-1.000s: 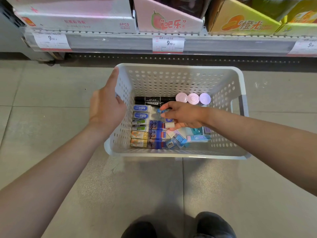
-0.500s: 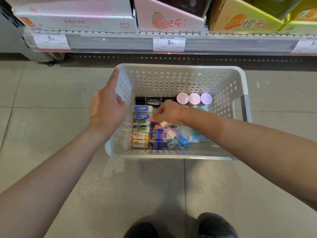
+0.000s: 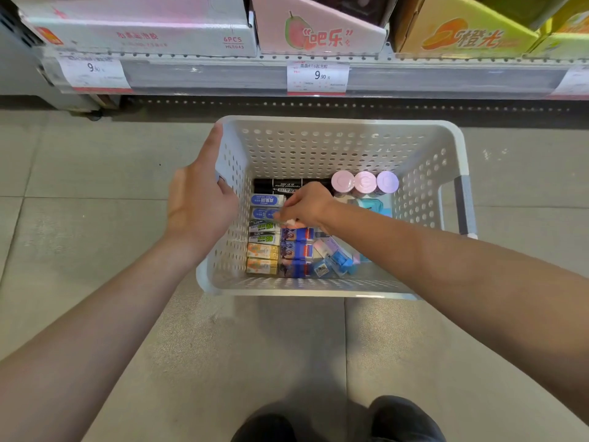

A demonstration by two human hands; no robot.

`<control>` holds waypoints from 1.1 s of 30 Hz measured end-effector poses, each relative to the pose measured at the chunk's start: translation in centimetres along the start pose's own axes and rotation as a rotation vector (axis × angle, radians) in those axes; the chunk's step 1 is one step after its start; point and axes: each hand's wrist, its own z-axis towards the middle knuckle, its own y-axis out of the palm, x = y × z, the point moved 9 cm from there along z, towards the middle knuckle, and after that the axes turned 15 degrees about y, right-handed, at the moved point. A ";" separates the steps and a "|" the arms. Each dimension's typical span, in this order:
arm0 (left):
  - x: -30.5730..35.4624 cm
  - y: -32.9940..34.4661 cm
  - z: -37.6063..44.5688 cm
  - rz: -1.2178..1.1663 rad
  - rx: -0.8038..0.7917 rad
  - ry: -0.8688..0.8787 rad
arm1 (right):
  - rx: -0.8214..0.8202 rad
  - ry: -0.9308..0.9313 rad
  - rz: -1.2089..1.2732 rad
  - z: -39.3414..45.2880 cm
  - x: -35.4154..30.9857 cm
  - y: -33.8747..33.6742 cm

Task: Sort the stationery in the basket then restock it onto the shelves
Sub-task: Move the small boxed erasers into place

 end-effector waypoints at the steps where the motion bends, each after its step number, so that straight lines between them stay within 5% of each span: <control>1: 0.0 0.0 0.0 -0.006 -0.001 0.002 | -0.028 0.021 0.042 0.1 0.2 0.3; 22: -0.1 0.2 -0.1 -0.029 -0.010 -0.015 | 0.278 0.012 -0.286 2.1 0.0 -0.2; 33: -0.1 0.1 -0.1 -0.010 -0.010 -0.028 | -0.240 -0.075 -0.164 -2.6 -2.3 -2.5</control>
